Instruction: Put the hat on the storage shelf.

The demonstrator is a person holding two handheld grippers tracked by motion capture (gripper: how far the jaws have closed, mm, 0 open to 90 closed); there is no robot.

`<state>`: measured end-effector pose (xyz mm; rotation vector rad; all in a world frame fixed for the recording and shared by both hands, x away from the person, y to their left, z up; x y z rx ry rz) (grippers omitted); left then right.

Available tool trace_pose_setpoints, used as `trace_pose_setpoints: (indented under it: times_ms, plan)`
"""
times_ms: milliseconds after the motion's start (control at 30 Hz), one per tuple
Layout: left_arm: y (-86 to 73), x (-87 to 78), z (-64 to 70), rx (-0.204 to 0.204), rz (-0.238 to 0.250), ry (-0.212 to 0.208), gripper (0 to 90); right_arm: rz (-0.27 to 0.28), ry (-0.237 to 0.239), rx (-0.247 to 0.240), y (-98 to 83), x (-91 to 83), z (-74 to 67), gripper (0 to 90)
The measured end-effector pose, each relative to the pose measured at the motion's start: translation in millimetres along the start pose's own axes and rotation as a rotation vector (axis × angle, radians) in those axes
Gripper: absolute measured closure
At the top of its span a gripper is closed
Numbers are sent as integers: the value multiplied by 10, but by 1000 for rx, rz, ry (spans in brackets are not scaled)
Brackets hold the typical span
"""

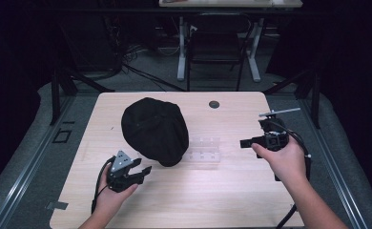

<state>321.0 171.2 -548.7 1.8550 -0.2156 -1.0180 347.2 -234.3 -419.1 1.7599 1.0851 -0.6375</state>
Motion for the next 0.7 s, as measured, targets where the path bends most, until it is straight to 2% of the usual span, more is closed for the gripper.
trace_pose_setpoints:
  times_ms: [33, 100, 167, 467, 600, 633, 700]
  plan:
    - [-3, -2, -1, -2, -3, -1, 478, -9, 9, 9, -26, 13, 21, 620]
    - [-9, 5, 6, -12, 7, 4, 478, -5, -15, 2, -107, 53, 74, 617]
    - [-8, 4, 12, -12, 7, 0, 479, -19, -10, 10, -162, 89, 111, 617]
    - [4, 2, 40, 5, 3, -24, 502, 2, -15, 3, -397, 207, 207, 618]
    - [37, -5, 71, -1, 33, -44, 500, 26, -13, 1, -532, 284, 268, 608]
    - [72, -4, 98, -5, 46, -66, 496, 39, -13, -4, -597, 316, 298, 602]
    - [94, 12, 117, -6, 58, -65, 495, 54, -18, -5, -643, 334, 318, 601]
Point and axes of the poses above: each handheld gripper's, and its own axes: x roughly forward along the jaws, y roughly out of its top, z roughly to its right, the point moved 3 cm from there along x, roughly forward along the jaws, and after that the axes turned 15 degrees about x, right-handed, at the moved point
